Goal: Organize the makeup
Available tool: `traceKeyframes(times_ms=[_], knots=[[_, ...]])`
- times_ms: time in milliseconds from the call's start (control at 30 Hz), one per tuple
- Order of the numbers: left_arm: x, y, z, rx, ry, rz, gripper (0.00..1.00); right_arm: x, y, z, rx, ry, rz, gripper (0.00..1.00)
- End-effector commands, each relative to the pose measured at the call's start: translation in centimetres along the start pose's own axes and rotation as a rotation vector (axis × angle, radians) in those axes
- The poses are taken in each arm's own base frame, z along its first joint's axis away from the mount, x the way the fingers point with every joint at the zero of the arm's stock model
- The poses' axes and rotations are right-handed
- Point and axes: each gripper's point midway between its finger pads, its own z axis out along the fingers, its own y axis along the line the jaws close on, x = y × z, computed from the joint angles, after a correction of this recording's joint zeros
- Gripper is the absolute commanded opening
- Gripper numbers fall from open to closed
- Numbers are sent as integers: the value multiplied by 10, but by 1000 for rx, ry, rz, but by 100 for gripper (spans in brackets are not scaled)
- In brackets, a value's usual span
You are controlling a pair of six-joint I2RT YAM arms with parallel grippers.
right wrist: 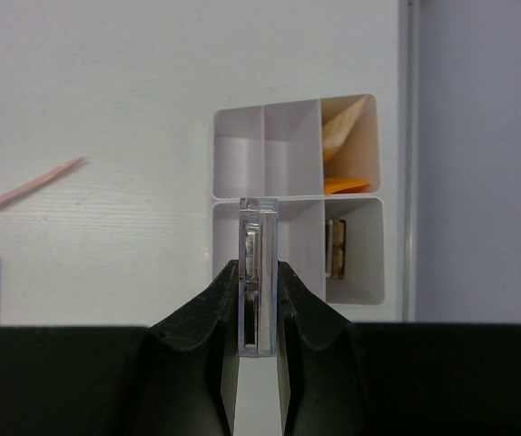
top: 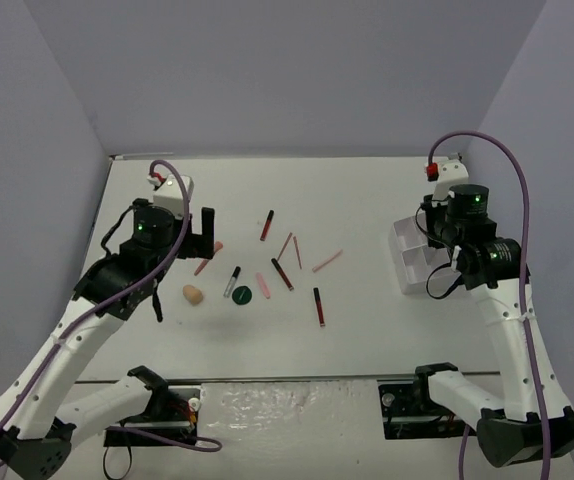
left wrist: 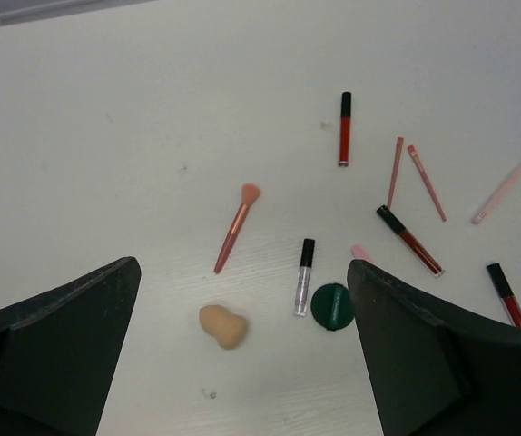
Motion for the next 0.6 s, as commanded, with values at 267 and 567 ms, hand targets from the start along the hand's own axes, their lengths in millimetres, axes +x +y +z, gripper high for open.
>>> traceKeyframes(times_ms=[267, 567], knots=[[69, 31, -11, -22, 120, -29, 97, 7, -71, 18, 225, 19, 50, 0], [73, 53, -19, -122, 101, -34, 97, 25, -83, 37, 240, 59, 51, 0]])
